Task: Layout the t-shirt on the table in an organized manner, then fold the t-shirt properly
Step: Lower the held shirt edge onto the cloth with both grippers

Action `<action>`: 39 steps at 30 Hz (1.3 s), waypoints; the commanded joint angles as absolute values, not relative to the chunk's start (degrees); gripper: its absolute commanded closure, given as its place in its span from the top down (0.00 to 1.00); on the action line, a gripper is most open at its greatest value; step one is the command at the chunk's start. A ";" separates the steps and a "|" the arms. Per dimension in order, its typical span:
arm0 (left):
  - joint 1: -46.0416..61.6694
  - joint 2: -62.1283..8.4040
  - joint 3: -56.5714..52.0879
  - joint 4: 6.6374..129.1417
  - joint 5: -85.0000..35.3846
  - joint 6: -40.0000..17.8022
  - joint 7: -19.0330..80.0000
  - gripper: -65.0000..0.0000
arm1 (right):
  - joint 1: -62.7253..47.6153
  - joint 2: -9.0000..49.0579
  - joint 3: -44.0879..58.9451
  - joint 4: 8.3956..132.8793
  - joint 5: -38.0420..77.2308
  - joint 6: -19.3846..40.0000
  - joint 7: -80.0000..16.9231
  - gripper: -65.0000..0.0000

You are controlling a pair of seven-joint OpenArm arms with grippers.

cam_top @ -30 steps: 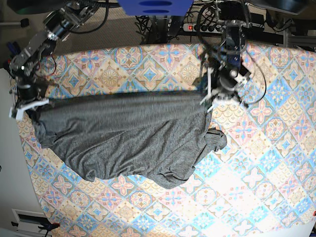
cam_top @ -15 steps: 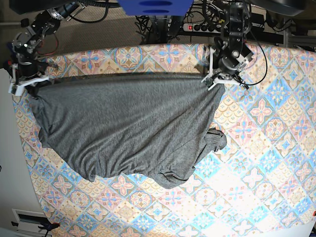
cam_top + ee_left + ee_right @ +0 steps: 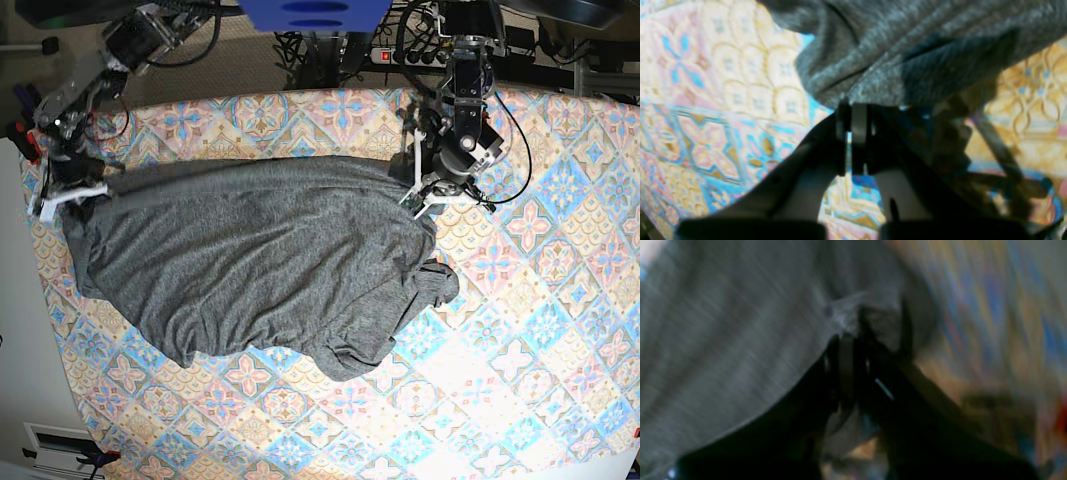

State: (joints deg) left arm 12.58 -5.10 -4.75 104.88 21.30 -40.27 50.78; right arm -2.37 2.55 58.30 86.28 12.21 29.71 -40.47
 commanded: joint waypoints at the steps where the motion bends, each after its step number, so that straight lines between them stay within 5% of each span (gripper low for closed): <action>1: 12.26 -5.05 -4.44 105.98 21.41 -40.00 50.51 0.00 | -3.12 3.38 58.95 87.08 12.44 29.32 -40.04 0.00; 13: 16.84 -8.92 -3.56 106.07 21.41 -40.00 50.42 0.00 | -3.12 3.38 58.95 87.16 12.35 29.32 -40.04 0.00; 17: 17.71 -8.92 -3.91 106.15 21.41 -40.00 50.33 0.00 | -3.21 3.30 58.95 87.25 12.35 29.32 -39.96 0.20; 23: 18.77 -8.92 -2.33 109.85 21.41 -40.00 50.33 0.26 | -5.05 3.38 58.95 92.53 12.35 29.32 -40.04 0.32; 39: 13.85 -4.00 -3.21 116.44 20.79 -40.00 50.15 0.29 | -4.97 3.21 58.95 97.63 12.35 29.32 -39.69 0.32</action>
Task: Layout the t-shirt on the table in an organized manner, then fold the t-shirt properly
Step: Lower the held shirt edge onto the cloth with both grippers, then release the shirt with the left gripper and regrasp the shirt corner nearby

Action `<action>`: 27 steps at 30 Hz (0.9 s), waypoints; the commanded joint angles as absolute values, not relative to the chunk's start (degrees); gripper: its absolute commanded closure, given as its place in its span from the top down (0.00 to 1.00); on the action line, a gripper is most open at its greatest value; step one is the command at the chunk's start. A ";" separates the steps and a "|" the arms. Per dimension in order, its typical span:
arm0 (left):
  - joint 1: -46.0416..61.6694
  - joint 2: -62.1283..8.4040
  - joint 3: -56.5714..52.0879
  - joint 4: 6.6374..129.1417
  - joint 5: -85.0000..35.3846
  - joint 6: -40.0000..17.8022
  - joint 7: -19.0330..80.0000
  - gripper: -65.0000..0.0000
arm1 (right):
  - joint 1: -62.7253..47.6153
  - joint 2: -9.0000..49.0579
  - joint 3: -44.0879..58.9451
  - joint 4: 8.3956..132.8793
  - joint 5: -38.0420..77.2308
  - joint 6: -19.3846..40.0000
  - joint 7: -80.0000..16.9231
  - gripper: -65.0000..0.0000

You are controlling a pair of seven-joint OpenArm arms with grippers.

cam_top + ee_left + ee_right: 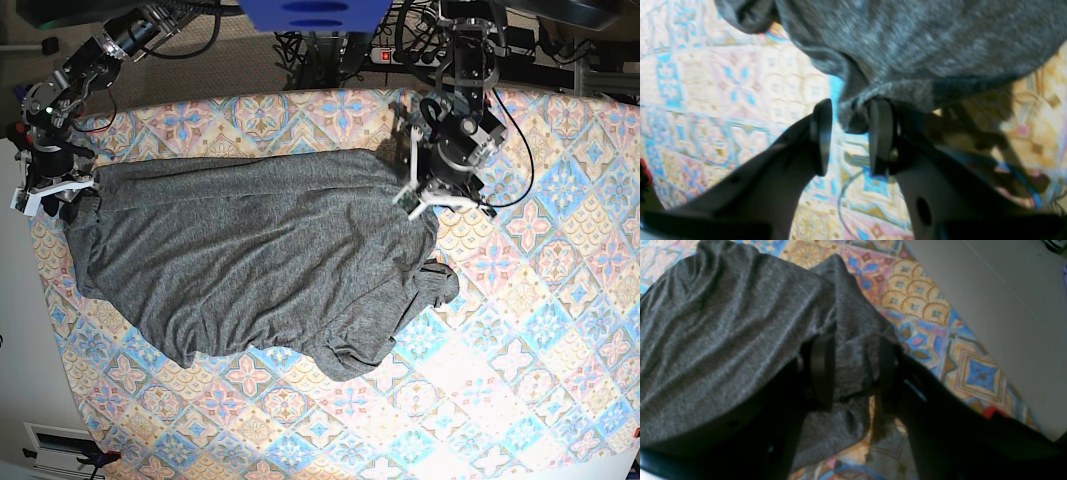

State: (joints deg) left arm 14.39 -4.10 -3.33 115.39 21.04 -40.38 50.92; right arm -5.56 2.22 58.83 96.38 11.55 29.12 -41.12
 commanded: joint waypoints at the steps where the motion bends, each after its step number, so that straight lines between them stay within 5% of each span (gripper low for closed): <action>1: 12.53 -2.86 -4.18 116.44 20.79 -40.00 50.15 0.29 | -4.88 3.21 58.95 97.63 12.35 29.32 -39.69 0.32; 9: 1.36 4.00 -9.10 108.88 21.49 -40.00 50.77 0.30 | -5.14 3.21 55.78 97.63 12.35 29.32 -39.69 0.32; 18: 4.70 2.07 -9.10 108.79 21.05 -40.00 52.35 0.29 | -5.23 3.30 54.37 97.63 12.35 29.32 -39.69 0.32; 27: 6.02 1.71 -13.58 112.57 20.88 -40.00 42.42 0.30 | -5.23 3.30 54.11 97.63 12.35 29.32 -39.69 0.32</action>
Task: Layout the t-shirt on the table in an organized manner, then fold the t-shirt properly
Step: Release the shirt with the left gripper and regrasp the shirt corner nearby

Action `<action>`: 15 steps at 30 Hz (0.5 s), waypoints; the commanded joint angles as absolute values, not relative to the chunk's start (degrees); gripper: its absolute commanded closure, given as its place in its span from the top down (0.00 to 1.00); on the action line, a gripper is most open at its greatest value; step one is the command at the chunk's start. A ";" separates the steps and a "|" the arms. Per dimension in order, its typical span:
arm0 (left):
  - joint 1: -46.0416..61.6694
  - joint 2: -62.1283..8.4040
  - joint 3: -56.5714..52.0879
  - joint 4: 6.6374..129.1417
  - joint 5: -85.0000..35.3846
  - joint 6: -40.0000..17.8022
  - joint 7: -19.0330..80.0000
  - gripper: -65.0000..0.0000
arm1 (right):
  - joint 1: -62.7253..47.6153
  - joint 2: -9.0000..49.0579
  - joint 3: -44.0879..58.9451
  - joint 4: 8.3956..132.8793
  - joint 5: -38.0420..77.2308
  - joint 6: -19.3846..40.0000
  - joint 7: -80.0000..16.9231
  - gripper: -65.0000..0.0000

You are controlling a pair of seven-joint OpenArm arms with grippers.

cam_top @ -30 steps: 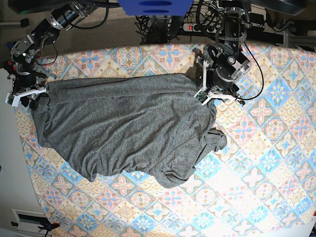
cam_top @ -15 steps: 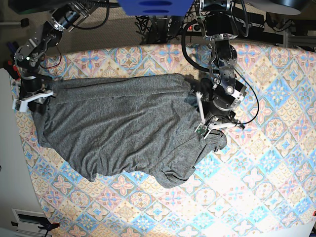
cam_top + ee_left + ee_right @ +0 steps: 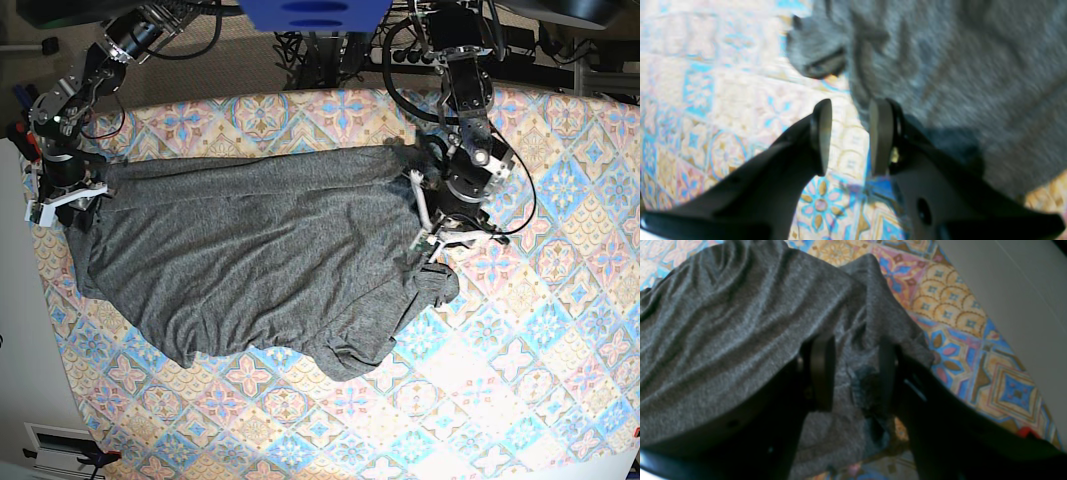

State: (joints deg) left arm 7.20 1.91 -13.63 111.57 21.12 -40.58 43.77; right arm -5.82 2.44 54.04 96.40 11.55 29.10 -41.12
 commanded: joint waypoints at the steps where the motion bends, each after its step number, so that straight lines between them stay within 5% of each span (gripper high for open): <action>1: 4.62 1.63 -14.29 112.40 21.23 -40.00 42.15 0.30 | -5.14 3.30 54.11 97.63 12.35 29.32 -39.69 0.32; 15: -14.90 -1.98 -21.76 86.20 21.41 -40.00 42.15 0.30 | -5.23 3.38 54.11 97.63 12.35 29.32 -39.69 0.32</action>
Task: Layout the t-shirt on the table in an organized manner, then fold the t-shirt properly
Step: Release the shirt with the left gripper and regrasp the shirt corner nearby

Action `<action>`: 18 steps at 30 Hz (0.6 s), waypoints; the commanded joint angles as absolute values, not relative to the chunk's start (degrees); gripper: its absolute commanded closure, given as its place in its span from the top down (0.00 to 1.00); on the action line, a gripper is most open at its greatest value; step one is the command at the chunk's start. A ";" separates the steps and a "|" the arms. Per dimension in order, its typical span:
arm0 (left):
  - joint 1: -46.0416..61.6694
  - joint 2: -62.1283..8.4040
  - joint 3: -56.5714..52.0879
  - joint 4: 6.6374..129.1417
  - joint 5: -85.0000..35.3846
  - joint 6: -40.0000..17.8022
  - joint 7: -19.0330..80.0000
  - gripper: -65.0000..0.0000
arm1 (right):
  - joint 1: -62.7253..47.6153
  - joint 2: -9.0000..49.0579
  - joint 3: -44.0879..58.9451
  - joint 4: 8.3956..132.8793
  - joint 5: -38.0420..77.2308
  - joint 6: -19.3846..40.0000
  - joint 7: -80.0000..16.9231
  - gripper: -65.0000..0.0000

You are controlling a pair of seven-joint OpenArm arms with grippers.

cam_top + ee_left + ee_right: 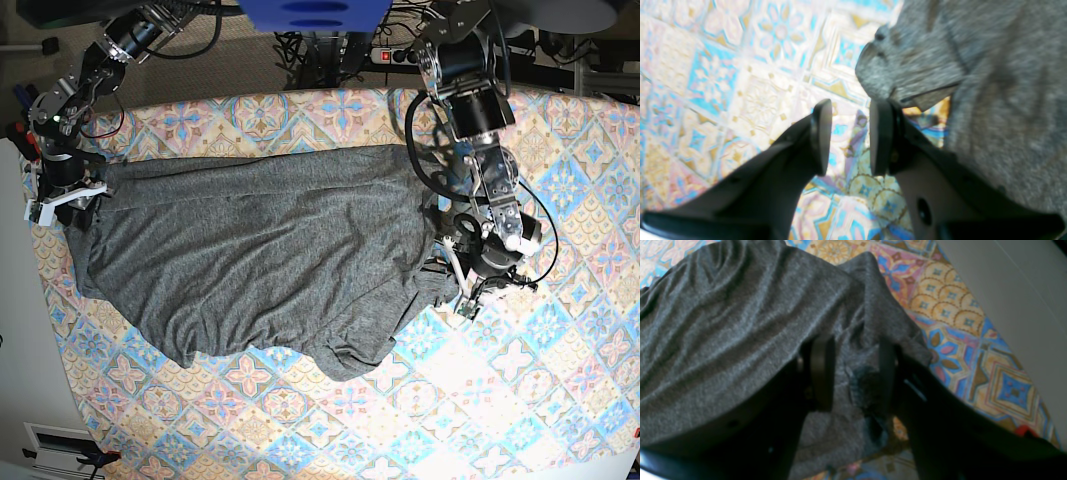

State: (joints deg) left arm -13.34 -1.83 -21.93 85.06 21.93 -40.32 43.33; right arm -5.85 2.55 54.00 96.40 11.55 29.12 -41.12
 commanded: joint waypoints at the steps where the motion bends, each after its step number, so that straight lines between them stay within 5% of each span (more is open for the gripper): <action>1: -15.78 -2.07 -21.76 84.88 21.41 -40.00 42.15 0.30 | -5.23 3.38 54.11 97.63 12.35 29.32 -39.69 0.32; 10: -20.00 -3.21 -21.76 81.98 20.88 -40.00 41.71 0.53 | -5.23 3.38 54.02 97.63 12.26 29.32 -39.69 0.32; 18: -19.65 -2.77 -21.76 79.08 15.43 -40.00 41.89 0.54 | -5.14 3.21 54.02 97.54 12.26 29.32 -39.69 0.32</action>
